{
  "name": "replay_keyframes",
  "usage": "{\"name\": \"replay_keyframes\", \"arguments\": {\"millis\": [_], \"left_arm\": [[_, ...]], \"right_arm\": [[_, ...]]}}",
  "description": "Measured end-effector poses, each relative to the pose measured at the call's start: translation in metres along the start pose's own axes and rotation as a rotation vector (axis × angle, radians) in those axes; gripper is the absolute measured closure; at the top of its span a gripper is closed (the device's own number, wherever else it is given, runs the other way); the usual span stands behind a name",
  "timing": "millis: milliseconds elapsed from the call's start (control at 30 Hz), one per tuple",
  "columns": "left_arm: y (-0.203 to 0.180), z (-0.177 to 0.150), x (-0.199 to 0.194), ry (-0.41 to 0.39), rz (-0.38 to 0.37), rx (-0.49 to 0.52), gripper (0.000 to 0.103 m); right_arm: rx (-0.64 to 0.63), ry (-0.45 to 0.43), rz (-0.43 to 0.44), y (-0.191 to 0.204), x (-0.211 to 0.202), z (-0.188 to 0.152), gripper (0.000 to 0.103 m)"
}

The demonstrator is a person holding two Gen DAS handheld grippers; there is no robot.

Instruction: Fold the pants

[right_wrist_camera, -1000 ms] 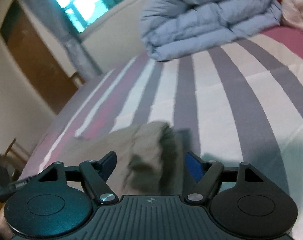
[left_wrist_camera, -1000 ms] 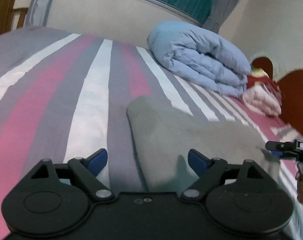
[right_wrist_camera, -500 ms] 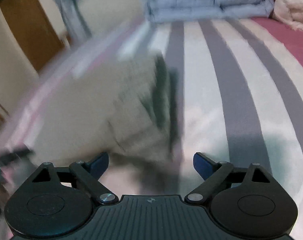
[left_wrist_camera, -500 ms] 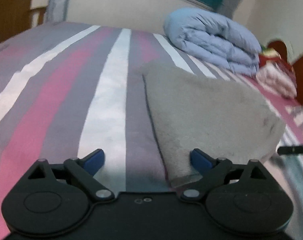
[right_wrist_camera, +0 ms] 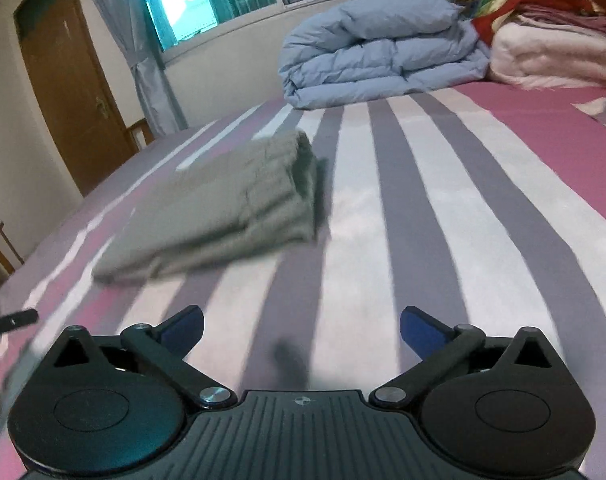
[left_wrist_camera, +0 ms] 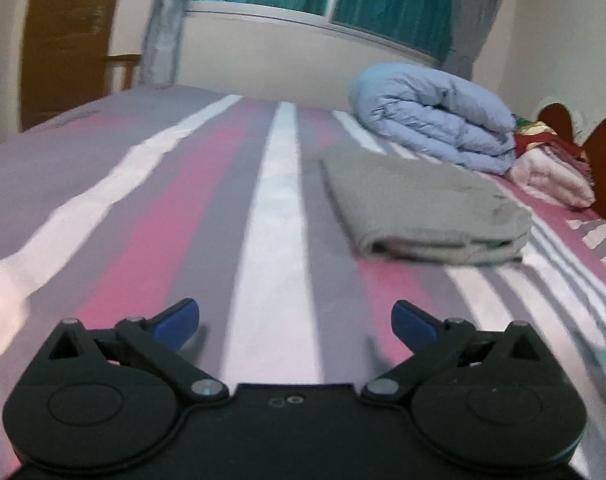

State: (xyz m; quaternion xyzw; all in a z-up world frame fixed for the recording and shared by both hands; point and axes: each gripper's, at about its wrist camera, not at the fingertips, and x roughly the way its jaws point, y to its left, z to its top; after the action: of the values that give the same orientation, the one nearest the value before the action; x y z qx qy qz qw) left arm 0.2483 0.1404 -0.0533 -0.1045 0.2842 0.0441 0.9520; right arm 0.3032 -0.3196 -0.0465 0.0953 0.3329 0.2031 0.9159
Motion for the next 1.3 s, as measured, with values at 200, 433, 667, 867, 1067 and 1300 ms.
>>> {"name": "replay_keyframes", "arguments": {"millis": [200, 433, 667, 867, 1067, 1300], "left_arm": [[0.017, -0.026, -0.066, -0.076, 0.060, -0.095, 0.006], [-0.022, -0.049, -0.139, -0.188, 0.008, -0.043, 0.006], [-0.067, -0.078, -0.193, -0.260, -0.093, 0.004, 0.006], [-0.093, -0.104, -0.229, -0.306, -0.146, 0.039, 0.006], [-0.111, -0.119, -0.249, -0.342, -0.142, 0.122, 0.006], [-0.110, -0.119, -0.237, -0.319, -0.146, 0.102, 0.006]], "right_arm": [[0.070, -0.064, -0.101, -0.005, -0.074, -0.052, 0.000], [0.110, -0.249, -0.153, 0.028, -0.156, -0.090, 0.000], [-0.031, -0.338, -0.082, 0.101, -0.207, -0.133, 0.000], [-0.138, -0.348, -0.031, 0.151, -0.226, -0.159, 0.000], [-0.202, -0.377, -0.008, 0.174, -0.233, -0.174, 0.000], [-0.275, -0.360, -0.027, 0.186, -0.221, -0.181, 0.000]]}}
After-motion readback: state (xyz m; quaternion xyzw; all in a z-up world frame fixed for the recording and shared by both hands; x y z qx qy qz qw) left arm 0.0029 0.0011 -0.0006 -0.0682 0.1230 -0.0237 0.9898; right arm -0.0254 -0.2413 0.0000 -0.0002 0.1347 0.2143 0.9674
